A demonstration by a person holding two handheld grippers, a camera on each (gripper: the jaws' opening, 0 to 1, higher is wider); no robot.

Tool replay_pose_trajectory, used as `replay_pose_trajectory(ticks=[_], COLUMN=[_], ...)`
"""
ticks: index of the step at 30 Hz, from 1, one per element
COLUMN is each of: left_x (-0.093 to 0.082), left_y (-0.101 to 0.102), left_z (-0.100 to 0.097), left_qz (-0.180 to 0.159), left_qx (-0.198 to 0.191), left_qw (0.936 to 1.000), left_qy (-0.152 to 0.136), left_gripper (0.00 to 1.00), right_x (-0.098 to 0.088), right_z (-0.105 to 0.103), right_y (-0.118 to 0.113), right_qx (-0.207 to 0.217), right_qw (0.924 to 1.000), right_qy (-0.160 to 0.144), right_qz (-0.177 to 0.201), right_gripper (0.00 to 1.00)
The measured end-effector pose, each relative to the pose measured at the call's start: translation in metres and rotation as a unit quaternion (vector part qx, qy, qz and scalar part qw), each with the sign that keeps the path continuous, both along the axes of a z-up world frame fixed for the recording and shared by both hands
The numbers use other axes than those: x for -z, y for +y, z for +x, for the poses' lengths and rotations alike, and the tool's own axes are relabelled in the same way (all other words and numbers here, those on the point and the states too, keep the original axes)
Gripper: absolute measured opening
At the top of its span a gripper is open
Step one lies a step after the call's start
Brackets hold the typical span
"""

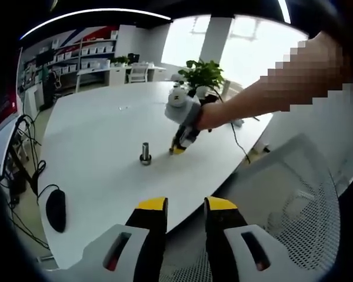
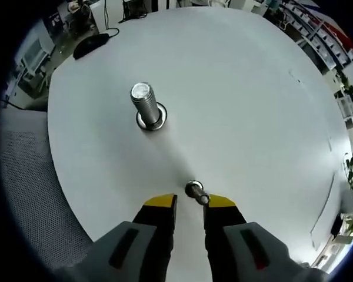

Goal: Place the washer onto the threaded stud by aligning its center hole with the stud, sliding it down to the base, and recovering from edge contact or off-axis alignment until the washer reaches the visible bottom stop.

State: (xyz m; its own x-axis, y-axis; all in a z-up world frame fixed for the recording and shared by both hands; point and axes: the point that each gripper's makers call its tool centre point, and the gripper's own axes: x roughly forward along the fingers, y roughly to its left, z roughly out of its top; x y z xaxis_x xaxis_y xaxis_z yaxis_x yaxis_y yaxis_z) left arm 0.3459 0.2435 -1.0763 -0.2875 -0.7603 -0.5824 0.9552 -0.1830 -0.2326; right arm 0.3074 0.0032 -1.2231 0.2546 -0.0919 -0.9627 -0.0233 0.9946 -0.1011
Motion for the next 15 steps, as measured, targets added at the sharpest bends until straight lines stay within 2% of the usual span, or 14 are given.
replay_pose_trajectory(ticks=[7, 9, 12, 14, 15], left_x=[0.001, 0.001, 0.000, -0.008, -0.009], left_y=[-0.001, -0.001, -0.002, -0.005, -0.004], left_z=[0.001, 0.002, 0.005, 0.006, 0.007], left_qz=[-0.005, -0.001, -0.004, -0.023, -0.022], left_qx=[-0.004, -0.007, -0.015, -0.034, -0.034], left_qw=[1.0000, 1.0000, 0.9999, 0.9991, 0.9991], left_qy=[0.000, 0.000, -0.002, 0.012, 0.012], left_gripper=[0.23, 0.24, 0.26, 0.27, 0.28], right_x=[-0.011, -0.018, -0.032, -0.038, -0.043], right_z=[-0.019, -0.031, -0.034, -0.039, -0.046], right_y=[0.003, 0.005, 0.004, 0.006, 0.008], right_qx=[-0.004, 0.002, 0.017, 0.022, 0.023], right_qw=[0.9996, 0.9992, 0.9961, 0.9950, 0.9943], right_qy=[-0.026, -0.039, -0.086, -0.098, -0.104], right_qz=[-0.008, -0.008, -0.005, -0.003, -0.004], right_gripper=[0.23, 0.23, 0.24, 0.24, 0.24])
